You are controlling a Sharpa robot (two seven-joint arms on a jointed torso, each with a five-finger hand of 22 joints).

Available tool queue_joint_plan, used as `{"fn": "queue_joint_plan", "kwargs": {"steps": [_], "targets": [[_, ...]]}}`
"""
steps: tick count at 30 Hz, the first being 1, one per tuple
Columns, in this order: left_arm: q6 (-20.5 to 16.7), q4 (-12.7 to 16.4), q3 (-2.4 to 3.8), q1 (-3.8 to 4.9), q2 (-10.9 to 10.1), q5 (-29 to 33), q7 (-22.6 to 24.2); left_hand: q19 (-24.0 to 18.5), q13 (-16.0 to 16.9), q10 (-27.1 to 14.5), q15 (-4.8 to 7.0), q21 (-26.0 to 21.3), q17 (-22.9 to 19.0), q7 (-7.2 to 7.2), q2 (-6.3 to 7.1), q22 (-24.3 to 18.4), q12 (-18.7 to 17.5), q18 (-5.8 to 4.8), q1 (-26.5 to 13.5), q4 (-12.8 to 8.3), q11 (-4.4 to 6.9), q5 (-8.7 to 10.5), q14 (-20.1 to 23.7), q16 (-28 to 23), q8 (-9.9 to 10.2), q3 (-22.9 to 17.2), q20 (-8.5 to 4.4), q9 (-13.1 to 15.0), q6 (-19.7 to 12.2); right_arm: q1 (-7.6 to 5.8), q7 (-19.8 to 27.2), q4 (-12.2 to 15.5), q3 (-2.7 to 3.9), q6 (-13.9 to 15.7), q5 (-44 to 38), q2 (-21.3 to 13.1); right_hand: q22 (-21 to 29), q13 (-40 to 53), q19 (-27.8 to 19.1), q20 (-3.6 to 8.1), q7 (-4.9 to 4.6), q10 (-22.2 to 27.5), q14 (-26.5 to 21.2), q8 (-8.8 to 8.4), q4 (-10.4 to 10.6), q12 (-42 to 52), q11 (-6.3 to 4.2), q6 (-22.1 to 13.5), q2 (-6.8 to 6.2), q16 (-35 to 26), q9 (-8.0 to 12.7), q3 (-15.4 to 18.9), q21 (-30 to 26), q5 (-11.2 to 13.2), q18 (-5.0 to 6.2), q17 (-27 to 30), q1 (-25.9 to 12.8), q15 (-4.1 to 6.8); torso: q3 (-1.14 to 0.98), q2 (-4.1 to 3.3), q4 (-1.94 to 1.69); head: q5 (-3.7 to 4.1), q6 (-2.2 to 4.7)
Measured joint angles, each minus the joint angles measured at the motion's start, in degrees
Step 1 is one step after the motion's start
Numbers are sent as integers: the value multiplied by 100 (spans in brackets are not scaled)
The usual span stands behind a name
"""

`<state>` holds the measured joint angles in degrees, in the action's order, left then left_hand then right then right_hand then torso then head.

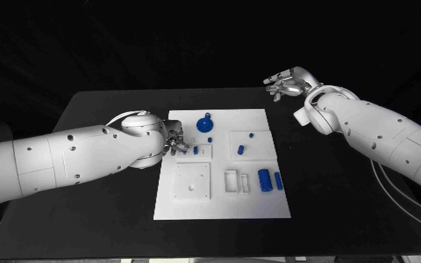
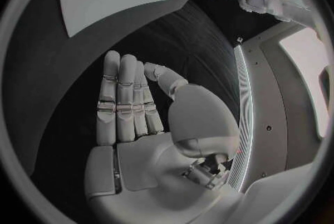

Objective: Assemble the parts on the task board

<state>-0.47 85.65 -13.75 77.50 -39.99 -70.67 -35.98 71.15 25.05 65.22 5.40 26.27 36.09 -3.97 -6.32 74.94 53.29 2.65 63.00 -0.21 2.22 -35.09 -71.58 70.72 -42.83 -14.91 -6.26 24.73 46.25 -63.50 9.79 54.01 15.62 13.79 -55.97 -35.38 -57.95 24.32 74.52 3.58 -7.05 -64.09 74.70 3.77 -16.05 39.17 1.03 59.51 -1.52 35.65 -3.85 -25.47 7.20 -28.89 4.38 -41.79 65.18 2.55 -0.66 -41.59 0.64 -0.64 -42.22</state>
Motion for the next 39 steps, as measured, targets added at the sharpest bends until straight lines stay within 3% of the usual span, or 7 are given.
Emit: {"fn": "queue_joint_plan", "kwargs": {"steps": [39], "targets": [[5, -37, 1, -52, -4, 10, -3, -1, -2, 31, -9, 0, 7, 0, 4, -3, -38, 0, -4, 0, -6, 11, -9, 0, 32, 0, 1, -8, 0, 32, -3, -2, 0, -55, 3, 12, 2, 1, 0, 0, 1, 0, 0, 0, 0, 0, 0, 0, 0, 0, 0, 0, 0, 0, 0, 4, 0, 0, 4, 0, 0, -11, -35]]}}
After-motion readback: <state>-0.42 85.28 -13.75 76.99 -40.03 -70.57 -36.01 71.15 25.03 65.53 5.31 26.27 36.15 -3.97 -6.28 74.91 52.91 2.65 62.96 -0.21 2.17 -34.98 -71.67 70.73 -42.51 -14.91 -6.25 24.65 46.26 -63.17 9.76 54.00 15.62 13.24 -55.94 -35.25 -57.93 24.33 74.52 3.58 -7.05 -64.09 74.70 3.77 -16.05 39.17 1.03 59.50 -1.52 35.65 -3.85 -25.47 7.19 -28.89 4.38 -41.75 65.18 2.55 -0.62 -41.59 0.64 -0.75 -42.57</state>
